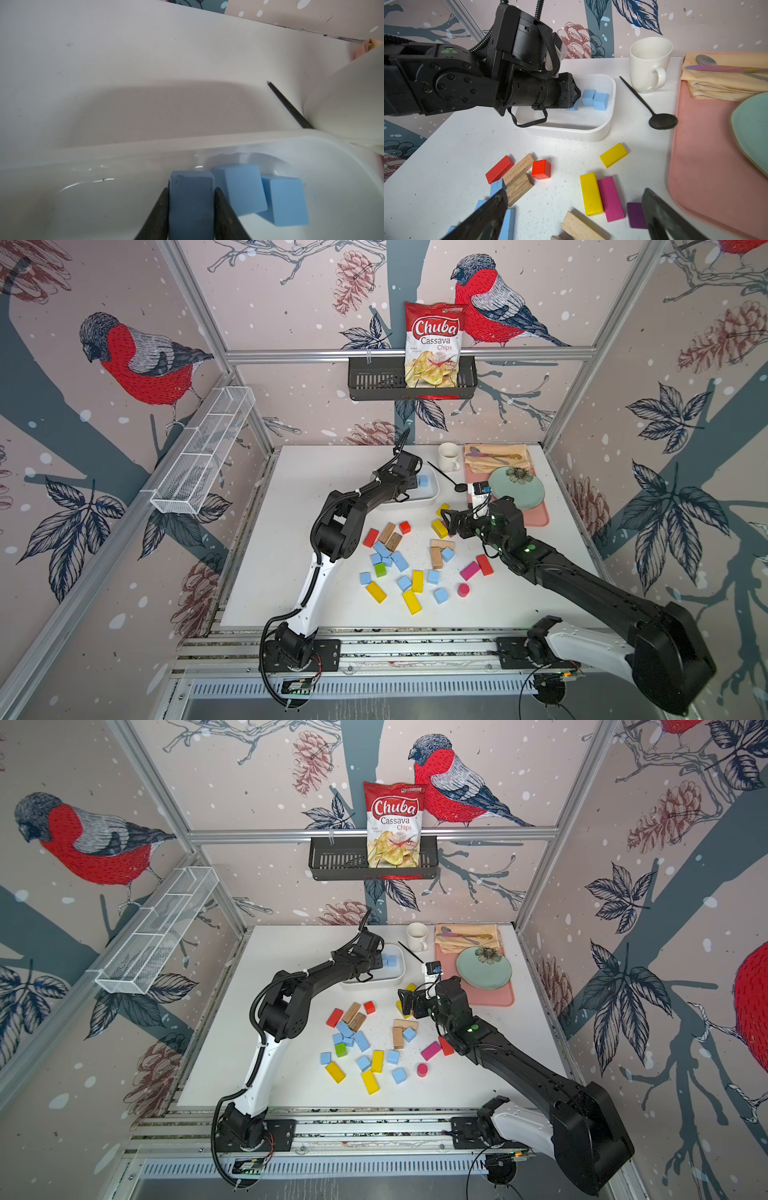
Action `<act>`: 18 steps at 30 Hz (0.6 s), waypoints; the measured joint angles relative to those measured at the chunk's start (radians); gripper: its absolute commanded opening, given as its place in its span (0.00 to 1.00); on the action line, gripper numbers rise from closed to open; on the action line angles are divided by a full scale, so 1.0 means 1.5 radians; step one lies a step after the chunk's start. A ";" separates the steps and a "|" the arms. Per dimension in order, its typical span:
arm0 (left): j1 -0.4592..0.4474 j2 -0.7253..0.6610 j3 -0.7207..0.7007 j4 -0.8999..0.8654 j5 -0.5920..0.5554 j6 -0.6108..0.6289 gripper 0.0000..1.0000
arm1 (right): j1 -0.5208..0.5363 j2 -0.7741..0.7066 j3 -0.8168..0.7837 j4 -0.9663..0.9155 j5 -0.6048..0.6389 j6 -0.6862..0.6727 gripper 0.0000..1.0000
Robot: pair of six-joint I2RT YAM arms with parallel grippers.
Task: Pick out the blue building blocks
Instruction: Place the building block in the storage box.
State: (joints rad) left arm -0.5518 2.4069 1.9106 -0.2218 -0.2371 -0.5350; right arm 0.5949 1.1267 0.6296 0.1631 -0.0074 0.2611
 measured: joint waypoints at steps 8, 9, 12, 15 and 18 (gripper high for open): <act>0.001 -0.022 -0.003 0.000 0.012 0.001 0.57 | 0.000 0.010 0.006 -0.002 0.000 0.000 1.00; 0.001 -0.031 -0.008 0.001 0.016 0.001 0.59 | 0.000 0.011 0.007 -0.002 0.000 0.000 1.00; 0.001 -0.069 -0.038 0.010 0.021 0.008 0.64 | 0.000 0.012 0.008 -0.005 0.000 0.000 1.00; 0.001 -0.118 -0.087 0.032 0.027 0.012 0.69 | 0.000 0.013 0.009 -0.008 0.000 -0.001 1.00; 0.000 -0.181 -0.167 0.067 0.033 0.025 0.77 | 0.001 0.017 0.018 -0.015 0.000 -0.003 1.00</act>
State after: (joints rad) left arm -0.5514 2.1353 1.6596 -0.1219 -0.1871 -0.4976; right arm 0.5957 1.1526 0.6559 0.1406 -0.0074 0.2565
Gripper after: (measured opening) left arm 0.726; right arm 0.996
